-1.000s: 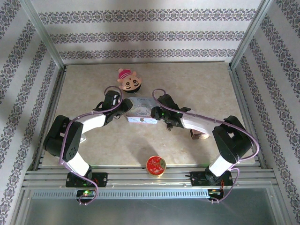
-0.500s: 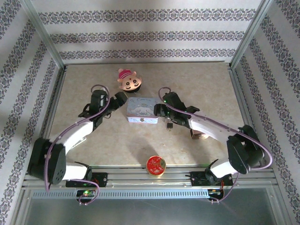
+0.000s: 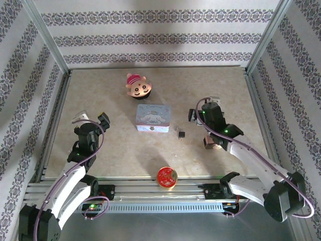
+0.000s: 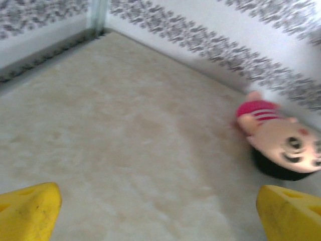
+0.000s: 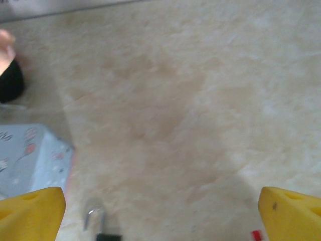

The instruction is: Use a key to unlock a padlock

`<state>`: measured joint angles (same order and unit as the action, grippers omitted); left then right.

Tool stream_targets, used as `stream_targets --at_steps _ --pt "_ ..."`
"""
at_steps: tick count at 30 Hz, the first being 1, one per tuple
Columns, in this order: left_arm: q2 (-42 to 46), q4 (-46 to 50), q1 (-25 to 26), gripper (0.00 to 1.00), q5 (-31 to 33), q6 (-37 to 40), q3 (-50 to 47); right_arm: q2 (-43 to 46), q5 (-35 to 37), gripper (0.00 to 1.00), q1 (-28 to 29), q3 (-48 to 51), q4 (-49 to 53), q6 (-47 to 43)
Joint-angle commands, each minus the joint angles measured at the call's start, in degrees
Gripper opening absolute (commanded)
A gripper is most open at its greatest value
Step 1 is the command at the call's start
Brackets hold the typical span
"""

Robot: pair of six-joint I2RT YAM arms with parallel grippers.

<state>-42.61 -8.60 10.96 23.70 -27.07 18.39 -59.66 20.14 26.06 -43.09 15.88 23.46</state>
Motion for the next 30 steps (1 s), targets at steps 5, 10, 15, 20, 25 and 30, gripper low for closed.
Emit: stream_targets --at_steps 5,10,15,20,25,30 --pt "-7.93 -17.04 -2.2 0.99 6.29 17.4 -1.88 5.97 7.0 0.98 -2.46 8.85 -13.58 -15.0" --pt "-13.25 -26.95 -5.19 0.99 3.11 21.26 -4.14 8.95 8.24 0.98 -4.12 15.71 -24.06 -19.71" --pt "-17.97 -31.32 -8.16 0.99 -5.78 23.28 -4.15 10.61 5.62 0.98 -7.84 19.49 -28.25 -20.15" --pt "-21.77 -37.44 -9.29 0.99 -15.5 25.9 -4.76 10.44 1.68 0.98 -11.02 22.17 -32.48 -23.75" --pt "-25.85 -42.73 -9.46 0.99 -21.39 27.64 -5.19 10.79 -0.68 0.98 -12.87 26.22 -39.24 -26.86" --pt "-29.76 -47.51 -9.64 0.99 -24.71 28.44 -5.37 10.64 -4.32 0.98 -15.77 29.02 -44.0 -26.01"
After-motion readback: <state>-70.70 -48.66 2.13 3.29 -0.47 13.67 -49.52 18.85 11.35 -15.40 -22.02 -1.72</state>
